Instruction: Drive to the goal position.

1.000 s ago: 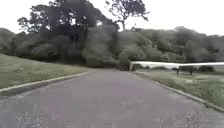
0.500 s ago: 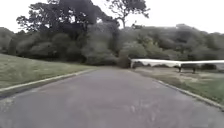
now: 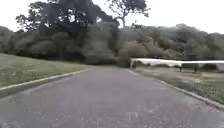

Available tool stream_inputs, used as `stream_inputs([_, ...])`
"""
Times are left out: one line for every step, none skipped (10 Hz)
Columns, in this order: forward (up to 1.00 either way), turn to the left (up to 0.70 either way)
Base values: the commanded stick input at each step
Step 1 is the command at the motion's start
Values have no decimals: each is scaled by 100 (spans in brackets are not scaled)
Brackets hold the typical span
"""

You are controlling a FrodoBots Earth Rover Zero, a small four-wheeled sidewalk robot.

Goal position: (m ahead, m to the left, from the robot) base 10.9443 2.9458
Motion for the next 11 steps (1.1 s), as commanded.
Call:
stream_inputs([70, 0])
stream_inputs([70, 0])
stream_inputs([70, 0])
stream_inputs([70, 0])
stream_inputs([70, 0])
stream_inputs([70, 0])
stream_inputs([70, 0])
stream_inputs([70, 0])
stream_inputs([70, 0])
stream_inputs([70, 0])
stream_inputs([70, 0])
